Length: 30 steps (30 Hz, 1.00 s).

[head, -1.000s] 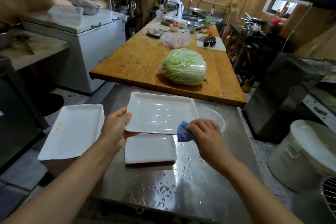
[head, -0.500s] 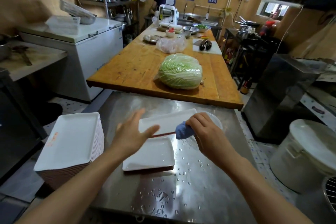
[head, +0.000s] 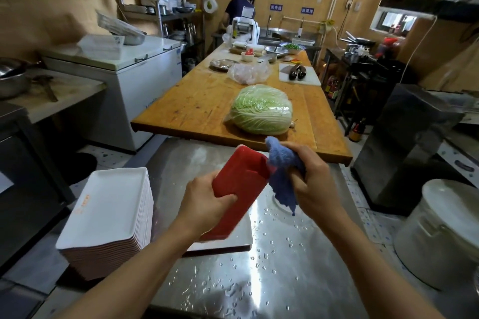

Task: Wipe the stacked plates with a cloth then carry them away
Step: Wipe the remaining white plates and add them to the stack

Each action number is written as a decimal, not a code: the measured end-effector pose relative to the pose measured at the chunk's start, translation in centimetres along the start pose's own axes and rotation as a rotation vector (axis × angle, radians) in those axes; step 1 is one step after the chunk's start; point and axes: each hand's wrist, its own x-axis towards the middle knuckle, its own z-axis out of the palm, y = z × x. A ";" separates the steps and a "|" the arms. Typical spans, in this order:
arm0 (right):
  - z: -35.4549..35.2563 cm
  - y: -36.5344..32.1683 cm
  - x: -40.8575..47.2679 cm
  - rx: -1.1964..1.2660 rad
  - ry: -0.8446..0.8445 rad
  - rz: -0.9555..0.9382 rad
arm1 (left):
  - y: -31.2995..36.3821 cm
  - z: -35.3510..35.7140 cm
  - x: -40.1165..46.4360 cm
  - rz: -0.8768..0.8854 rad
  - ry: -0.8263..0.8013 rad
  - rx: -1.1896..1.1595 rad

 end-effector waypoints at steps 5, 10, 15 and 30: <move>2.8 -2.6 0.2 0.021 -0.184 -0.090 | 0.3 -0.4 -0.4 -0.160 -0.150 -0.528; 6.3 -3.7 1.0 -0.296 -0.172 -0.151 | 0.8 -0.8 -0.3 -0.134 -0.137 -0.565; 7.1 -1.8 1.6 -0.317 -0.092 -0.181 | 0.5 -1.5 -0.6 -0.218 -0.123 -0.678; 7.1 0.6 -1.8 -0.127 -0.034 0.221 | 1.4 -0.3 2.4 -0.485 0.054 -1.036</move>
